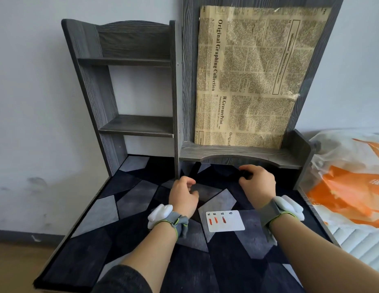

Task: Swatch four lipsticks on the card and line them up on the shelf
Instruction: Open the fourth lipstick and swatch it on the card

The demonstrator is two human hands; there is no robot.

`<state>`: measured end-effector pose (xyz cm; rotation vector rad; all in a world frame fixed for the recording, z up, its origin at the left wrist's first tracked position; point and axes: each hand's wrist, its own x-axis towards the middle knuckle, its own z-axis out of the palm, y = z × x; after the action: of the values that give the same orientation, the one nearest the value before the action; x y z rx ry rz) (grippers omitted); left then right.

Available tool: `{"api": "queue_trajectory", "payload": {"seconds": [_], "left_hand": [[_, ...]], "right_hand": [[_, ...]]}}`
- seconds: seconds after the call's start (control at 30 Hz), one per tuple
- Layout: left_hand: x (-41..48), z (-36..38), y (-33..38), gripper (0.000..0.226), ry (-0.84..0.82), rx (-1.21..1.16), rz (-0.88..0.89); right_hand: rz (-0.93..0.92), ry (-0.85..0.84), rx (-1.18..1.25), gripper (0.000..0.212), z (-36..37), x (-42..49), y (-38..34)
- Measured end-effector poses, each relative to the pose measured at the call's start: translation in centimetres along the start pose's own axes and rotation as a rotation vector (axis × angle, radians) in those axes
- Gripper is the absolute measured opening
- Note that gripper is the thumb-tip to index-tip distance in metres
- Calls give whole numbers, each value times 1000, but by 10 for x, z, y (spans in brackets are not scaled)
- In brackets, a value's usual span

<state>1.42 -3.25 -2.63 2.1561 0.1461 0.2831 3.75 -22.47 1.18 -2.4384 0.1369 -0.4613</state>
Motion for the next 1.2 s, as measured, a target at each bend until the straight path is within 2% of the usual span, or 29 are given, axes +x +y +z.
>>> {"api": "queue_trajectory", "payload": {"seconds": [0.17, 0.37, 0.47, 0.57, 0.73, 0.8, 0.93, 1.1, 1.2], "left_hand": [[9, 3, -3, 32, 8, 139, 34], [23, 7, 2, 45, -76, 369, 116], [27, 6, 7, 35, -53, 420, 99], [29, 11, 10, 24, -33, 504, 154], [45, 14, 10, 46, -103, 624, 149], [50, 14, 8, 41, -121, 611, 142], [47, 13, 6, 15, -65, 517, 137], [41, 9, 6, 25, -20, 458, 110], [37, 6, 2, 34, -46, 366, 101]], "right_hand": [[-70, -24, -115, 32, 14, 5, 5], [-131, -117, -262, 26, 23, 9, 9], [-121, -132, -252, 22, 25, 10, 13], [-138, -112, -229, 19, 27, 11, 14], [-147, -92, -199, 17, 26, 13, 14], [-152, -98, -187, 17, 26, 14, 17], [-174, -111, -167, 18, 25, 13, 17], [-178, -102, -156, 18, 20, 9, 13], [-180, -91, -115, 17, 17, 7, 10]]}}
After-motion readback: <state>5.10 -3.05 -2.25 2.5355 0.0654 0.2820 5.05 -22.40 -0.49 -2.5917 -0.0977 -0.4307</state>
